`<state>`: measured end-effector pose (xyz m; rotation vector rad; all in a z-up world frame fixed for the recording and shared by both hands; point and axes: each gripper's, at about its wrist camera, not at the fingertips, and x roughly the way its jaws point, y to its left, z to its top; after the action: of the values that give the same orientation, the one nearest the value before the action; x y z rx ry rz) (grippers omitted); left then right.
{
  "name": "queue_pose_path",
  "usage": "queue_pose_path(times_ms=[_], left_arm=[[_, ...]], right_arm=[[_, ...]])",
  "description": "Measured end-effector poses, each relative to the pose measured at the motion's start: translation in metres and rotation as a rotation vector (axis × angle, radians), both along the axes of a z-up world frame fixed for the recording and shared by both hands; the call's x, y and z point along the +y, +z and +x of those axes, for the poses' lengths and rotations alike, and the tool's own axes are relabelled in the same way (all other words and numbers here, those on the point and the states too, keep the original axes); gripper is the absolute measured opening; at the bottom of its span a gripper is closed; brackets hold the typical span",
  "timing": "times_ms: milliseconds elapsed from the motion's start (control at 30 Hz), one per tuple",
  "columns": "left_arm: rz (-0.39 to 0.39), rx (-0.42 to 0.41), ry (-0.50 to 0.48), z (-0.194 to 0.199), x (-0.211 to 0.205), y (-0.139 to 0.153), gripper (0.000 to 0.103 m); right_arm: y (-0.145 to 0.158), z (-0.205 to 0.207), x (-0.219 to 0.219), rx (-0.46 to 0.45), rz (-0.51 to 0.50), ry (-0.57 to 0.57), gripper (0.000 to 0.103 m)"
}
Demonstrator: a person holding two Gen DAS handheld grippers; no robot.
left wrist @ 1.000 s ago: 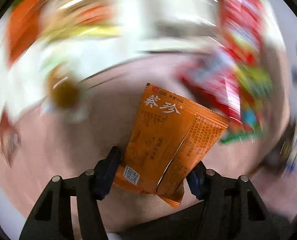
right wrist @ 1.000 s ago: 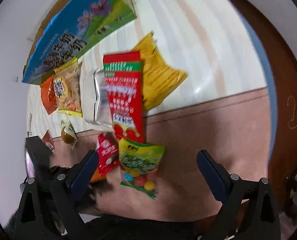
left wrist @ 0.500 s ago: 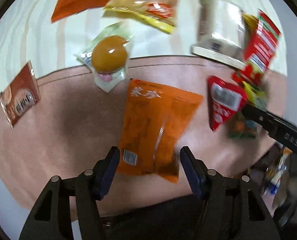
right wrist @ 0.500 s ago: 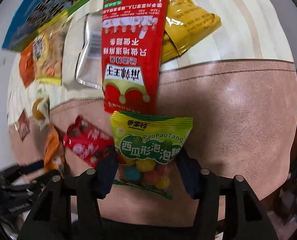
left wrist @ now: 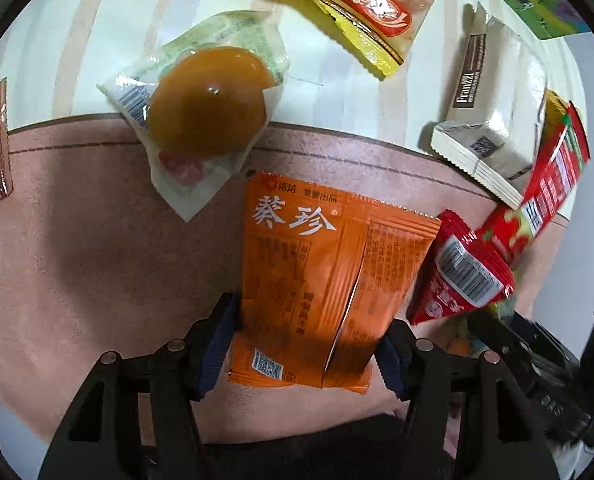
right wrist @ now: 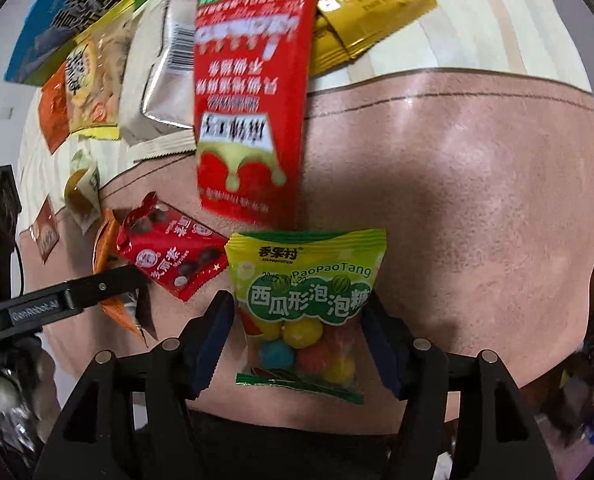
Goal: Organize snacks
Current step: 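Grasp the orange packet with the left tool while the right tool grasps the green candy bag, then carry both packets into the box and release them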
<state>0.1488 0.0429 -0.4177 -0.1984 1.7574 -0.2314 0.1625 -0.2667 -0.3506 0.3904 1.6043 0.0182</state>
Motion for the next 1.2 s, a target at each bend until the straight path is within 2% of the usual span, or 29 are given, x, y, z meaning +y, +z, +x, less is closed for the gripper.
queue_pose_path(times_ms=[100,167,300,500,667,867,967,1067,1167,1200], left_arm=[[0.06,-0.051,-0.01,-0.011,-0.014,0.002,0.054],[0.089,-0.076,-0.012,-0.018,-0.026,0.008,0.049],[0.115,-0.12,-0.024,-0.033,-0.035,0.029,0.046],[0.073,-0.166,-0.012,-0.034,-0.028,0.075,0.046],[-0.011,-0.229,0.033,-0.024,-0.025,0.132,0.046],[-0.096,-0.331,0.063,0.016,-0.019,0.211,0.046],[-0.115,-0.375,0.072,0.044,-0.008,0.245,0.046],[-0.097,-0.422,0.071,0.068,-0.001,0.271,0.046],[-0.052,-0.457,0.059,0.102,0.003,0.285,0.046],[-0.04,-0.458,0.06,0.114,0.003,0.282,0.046]], right_arm=[[-0.001,-0.003,0.004,-0.011,-0.03,0.008,0.067],[0.0,-0.007,0.006,-0.025,-0.08,0.018,0.056],[0.008,-0.016,0.008,-0.055,-0.059,-0.012,0.05],[0.036,-0.032,-0.009,-0.097,0.017,-0.061,0.049],[0.09,-0.022,-0.017,-0.183,0.078,-0.055,0.049],[0.169,0.023,-0.015,-0.317,0.138,-0.02,0.049],[0.197,0.057,-0.007,-0.383,0.149,0.003,0.049],[0.217,0.092,0.002,-0.436,0.144,0.019,0.049],[0.233,0.138,0.013,-0.487,0.102,0.044,0.049],[0.237,0.154,0.013,-0.493,0.09,0.052,0.049]])
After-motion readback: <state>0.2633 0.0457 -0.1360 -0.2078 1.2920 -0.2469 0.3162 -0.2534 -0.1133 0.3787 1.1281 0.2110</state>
